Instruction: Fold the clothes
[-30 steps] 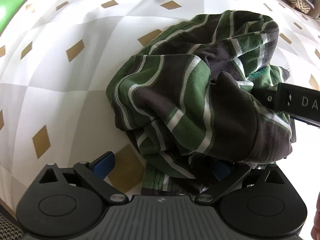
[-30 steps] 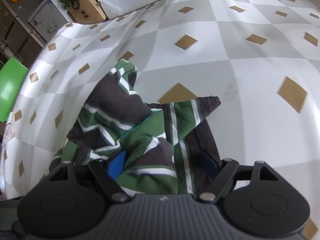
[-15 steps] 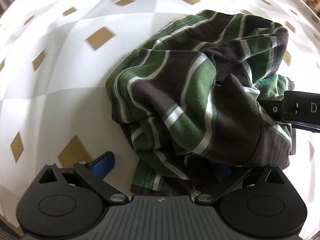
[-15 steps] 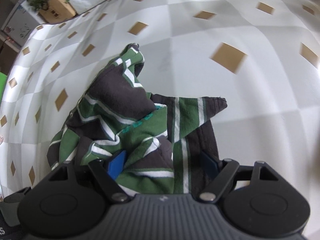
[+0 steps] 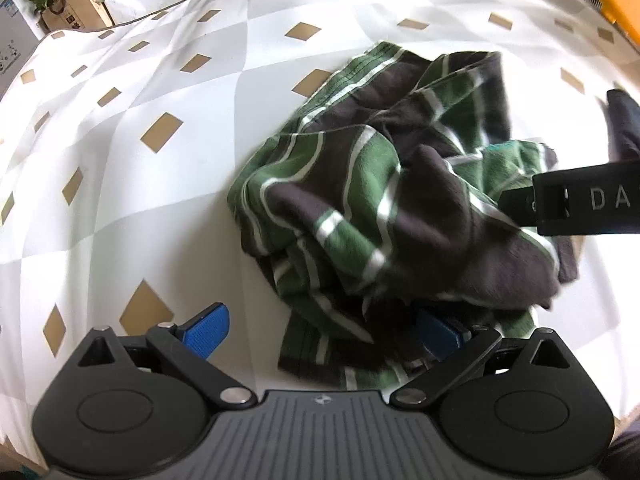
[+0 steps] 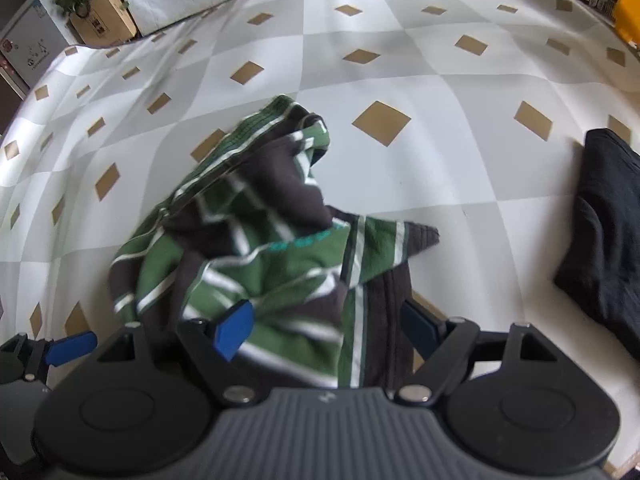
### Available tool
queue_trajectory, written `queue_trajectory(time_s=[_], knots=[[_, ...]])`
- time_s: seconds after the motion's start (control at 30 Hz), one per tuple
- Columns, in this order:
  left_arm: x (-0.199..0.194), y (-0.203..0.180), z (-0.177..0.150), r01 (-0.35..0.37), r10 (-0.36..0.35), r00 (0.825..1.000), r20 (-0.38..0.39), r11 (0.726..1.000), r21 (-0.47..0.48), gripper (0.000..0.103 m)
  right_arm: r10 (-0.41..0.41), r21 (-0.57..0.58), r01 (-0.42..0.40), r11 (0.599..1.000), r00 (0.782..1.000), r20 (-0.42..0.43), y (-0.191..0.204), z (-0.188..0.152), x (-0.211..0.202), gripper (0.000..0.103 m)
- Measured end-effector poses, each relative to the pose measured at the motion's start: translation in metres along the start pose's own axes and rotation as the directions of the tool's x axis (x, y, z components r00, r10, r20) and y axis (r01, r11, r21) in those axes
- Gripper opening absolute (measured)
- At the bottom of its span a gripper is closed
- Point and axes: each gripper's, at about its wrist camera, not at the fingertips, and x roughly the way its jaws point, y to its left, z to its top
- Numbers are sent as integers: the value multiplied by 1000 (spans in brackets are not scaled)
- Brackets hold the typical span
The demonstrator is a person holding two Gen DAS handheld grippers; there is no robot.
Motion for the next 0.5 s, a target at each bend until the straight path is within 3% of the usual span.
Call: queue_trajectory(time_s=[0.33,0.5], knots=[[-24,5,-39,8,-7,1000,20,999,-51,100,-36,4,36,999,997,72,2,-43,-31,80],[-31,5,-55,15,-14,1000,17,997,-70,100,-9,15,8,1000,997,75,3,-62,-36,80]])
